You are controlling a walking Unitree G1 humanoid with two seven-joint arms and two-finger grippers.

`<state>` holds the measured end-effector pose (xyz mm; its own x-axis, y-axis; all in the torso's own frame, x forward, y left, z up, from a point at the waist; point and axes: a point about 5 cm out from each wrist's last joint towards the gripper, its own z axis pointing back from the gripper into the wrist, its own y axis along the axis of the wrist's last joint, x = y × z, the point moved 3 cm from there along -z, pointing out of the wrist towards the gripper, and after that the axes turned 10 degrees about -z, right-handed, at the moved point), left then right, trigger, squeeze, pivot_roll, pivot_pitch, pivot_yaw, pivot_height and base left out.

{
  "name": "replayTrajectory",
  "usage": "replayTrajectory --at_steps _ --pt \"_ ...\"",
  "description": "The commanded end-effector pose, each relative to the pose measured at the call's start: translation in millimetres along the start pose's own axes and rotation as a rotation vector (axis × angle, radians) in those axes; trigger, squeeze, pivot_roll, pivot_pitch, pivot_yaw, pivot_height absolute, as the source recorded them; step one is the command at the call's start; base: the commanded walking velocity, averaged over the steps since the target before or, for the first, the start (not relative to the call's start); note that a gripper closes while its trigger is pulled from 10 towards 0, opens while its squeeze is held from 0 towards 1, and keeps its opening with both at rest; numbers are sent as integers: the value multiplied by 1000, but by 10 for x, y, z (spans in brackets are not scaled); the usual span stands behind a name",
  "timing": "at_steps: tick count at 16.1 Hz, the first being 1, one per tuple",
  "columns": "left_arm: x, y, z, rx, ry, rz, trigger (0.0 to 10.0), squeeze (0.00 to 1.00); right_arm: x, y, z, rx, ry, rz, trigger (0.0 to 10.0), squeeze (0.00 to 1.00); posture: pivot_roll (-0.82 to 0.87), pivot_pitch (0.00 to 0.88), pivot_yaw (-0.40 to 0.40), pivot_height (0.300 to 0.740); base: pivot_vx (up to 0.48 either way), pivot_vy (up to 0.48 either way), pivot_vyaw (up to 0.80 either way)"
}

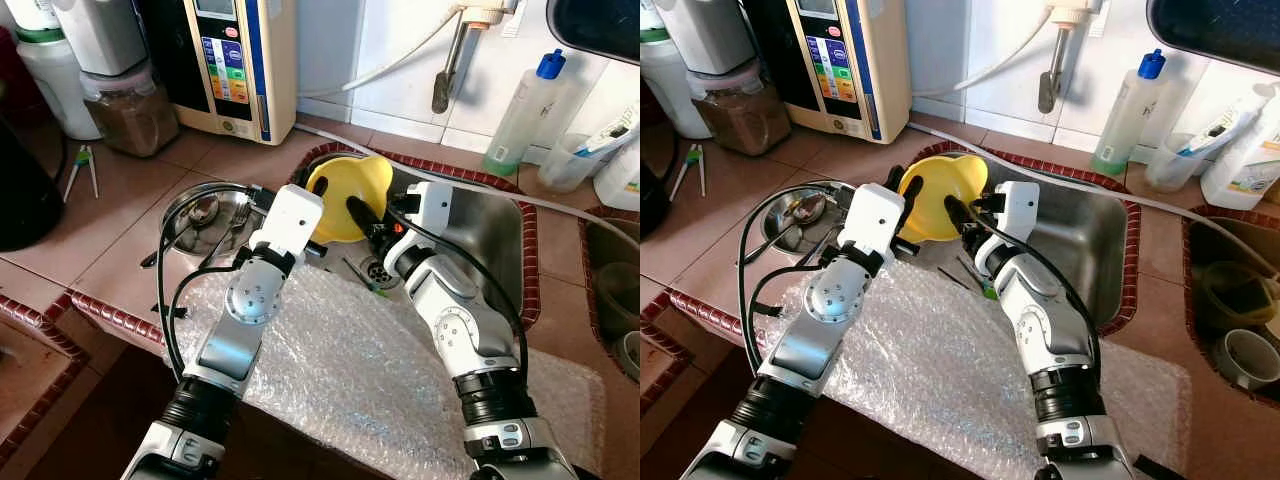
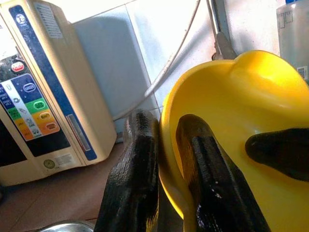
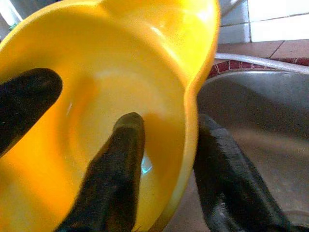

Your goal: Kitchen organization

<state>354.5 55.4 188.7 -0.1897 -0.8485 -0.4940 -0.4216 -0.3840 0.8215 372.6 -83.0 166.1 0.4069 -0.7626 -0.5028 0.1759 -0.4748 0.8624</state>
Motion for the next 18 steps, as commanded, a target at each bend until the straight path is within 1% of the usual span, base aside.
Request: replayTrajectory --at_steps 1,5,6,7,8,9,10,11,12,13,15,16,17,18 --pt "-112 242 -72 106 38 2 0 0 175 -112 59 -46 -73 -14 0 0 39 84 19 740 0 0 0" --pt "-123 246 -76 106 43 -12 0 0 169 -139 53 -56 -62 -25 0 0 46 87 19 740 0 0 0" --pt "-119 228 -75 100 27 -11 1176 0 166 -144 49 -59 -60 -28 0 0 47 87 19 740 0 0 0" --pt "-127 207 -75 88 21 -18 10000 0 168 -142 43 -59 -62 -28 0 0 49 88 20 740 0 0 0" --pt "-126 206 -73 96 3 -9 10000 584 169 -139 31 -61 -67 -30 0 0 49 88 20 740 0 0 0" --pt "-130 178 -68 88 0 17 10000 1000 159 -114 20 -56 -71 -15 0 0 19 88 19 740 0 0 0" --pt "-128 159 -70 80 -2 32 10000 1000 152 -99 21 -52 -70 -11 0 0 19 88 19 740 0 0 0" --pt "-99 128 -82 68 -23 51 10000 1000 184 -34 36 -32 -92 44 0 0 9 92 17 740 0 0 0" --pt "-73 167 -85 90 -39 31 10000 1000 280 50 40 -6 -158 92 0 0 8 94 18 740 0 0 0" --pt "-14 227 -76 119 -68 10 10000 1000 341 165 27 28 -202 126 0 0 10 94 19 740 0 0 0" --pt "140 239 -24 125 -134 14 10000 1000 388 290 2 60 -234 211 0 0 15 94 19 740 0 0 0" --pt "218 235 17 125 -173 27 10000 1000 435 293 -7 53 -261 233 0 0 16 93 18 740 0 0 0" --pt "264 239 44 127 -202 37 10000 1000 504 299 1 48 -306 277 0 0 17 93 18 740 0 0 0" --pt "289 259 61 136 -218 46 10000 1000 562 308 14 48 -337 298 0 0 19 93 17 740 0 0 0"
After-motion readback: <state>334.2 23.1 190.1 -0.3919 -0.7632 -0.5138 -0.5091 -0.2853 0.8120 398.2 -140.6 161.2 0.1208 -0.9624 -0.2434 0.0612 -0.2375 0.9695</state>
